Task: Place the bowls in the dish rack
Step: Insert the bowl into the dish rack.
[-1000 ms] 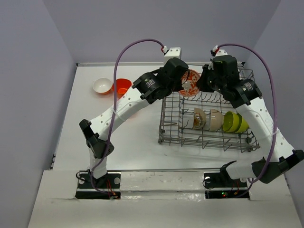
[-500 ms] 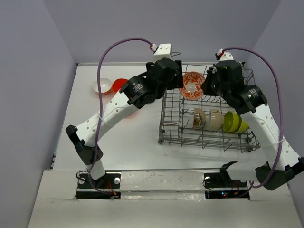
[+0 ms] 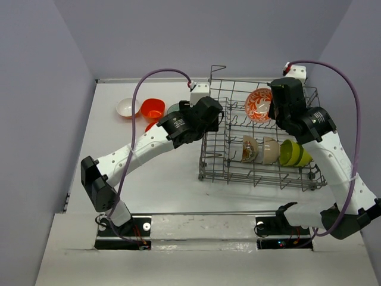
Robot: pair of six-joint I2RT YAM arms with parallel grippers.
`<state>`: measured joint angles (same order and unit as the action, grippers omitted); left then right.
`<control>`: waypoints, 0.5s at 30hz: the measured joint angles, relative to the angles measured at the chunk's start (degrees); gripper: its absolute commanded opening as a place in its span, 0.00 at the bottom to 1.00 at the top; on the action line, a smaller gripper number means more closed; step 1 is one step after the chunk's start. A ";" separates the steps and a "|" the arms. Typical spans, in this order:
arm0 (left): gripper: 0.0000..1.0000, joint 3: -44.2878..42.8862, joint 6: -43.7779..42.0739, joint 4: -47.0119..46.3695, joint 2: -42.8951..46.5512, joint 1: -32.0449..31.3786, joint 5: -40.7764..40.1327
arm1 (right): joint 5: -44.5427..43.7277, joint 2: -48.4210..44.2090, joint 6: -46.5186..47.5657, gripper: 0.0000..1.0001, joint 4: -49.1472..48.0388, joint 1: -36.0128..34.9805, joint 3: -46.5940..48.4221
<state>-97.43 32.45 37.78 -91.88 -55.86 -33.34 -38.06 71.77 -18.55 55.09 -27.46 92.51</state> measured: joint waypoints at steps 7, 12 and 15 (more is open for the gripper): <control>0.55 7.78 2.69 -2.16 -0.63 0.07 0.74 | -5.35 -0.74 0.81 0.01 0.44 0.00 0.00; 0.24 13.73 4.42 -8.31 -0.13 -0.46 3.56 | -8.72 -0.81 1.18 0.01 0.48 0.00 0.00; 0.08 15.10 4.79 -10.14 0.74 -0.68 4.94 | -10.16 -0.81 1.31 0.01 0.57 0.00 0.00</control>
<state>-82.32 37.23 27.64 -91.13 -56.53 -28.40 -48.23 70.96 -17.23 55.66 -27.46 92.51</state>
